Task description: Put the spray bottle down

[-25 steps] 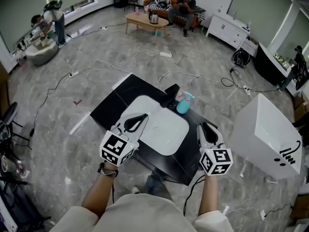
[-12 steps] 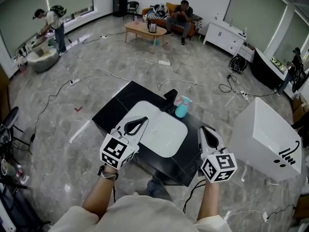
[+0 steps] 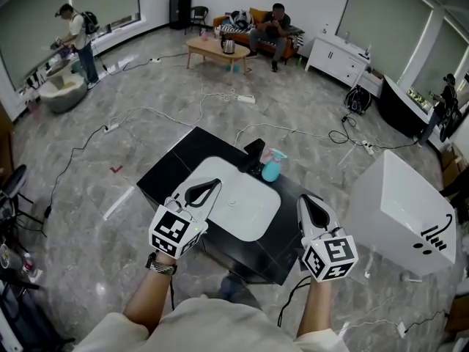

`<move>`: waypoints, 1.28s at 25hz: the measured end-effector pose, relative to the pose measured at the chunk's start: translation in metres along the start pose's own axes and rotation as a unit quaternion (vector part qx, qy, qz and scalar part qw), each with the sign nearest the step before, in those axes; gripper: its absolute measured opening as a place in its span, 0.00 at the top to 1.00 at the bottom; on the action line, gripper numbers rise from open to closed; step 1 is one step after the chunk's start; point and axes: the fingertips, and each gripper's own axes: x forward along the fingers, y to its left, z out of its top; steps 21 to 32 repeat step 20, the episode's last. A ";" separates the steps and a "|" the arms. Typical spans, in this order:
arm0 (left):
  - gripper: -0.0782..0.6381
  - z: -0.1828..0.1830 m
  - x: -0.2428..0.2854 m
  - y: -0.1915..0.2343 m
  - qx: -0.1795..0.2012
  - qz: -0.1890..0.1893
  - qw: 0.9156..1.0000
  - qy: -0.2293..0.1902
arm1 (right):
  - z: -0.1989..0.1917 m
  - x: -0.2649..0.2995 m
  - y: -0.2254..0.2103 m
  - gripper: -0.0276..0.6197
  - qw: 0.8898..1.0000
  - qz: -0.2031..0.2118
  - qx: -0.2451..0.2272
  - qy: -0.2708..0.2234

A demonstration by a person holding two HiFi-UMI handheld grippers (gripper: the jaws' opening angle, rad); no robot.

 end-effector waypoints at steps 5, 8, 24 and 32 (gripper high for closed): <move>0.89 -0.001 0.007 -0.003 0.000 -0.005 1.000 0.002 | -0.003 0.001 -0.006 0.95 1.000 -0.004 -0.001 0.005; 0.89 -0.003 0.011 -0.006 -0.002 -0.007 1.000 0.005 | -0.008 0.001 -0.010 0.95 1.000 -0.005 0.002 0.008; 0.89 -0.007 0.020 -0.006 -0.004 -0.009 1.000 0.007 | -0.012 0.004 -0.019 0.95 1.000 -0.008 -0.001 0.011; 0.89 -0.007 0.020 -0.006 -0.004 -0.009 1.000 0.007 | -0.012 0.004 -0.019 0.95 1.000 -0.008 -0.001 0.011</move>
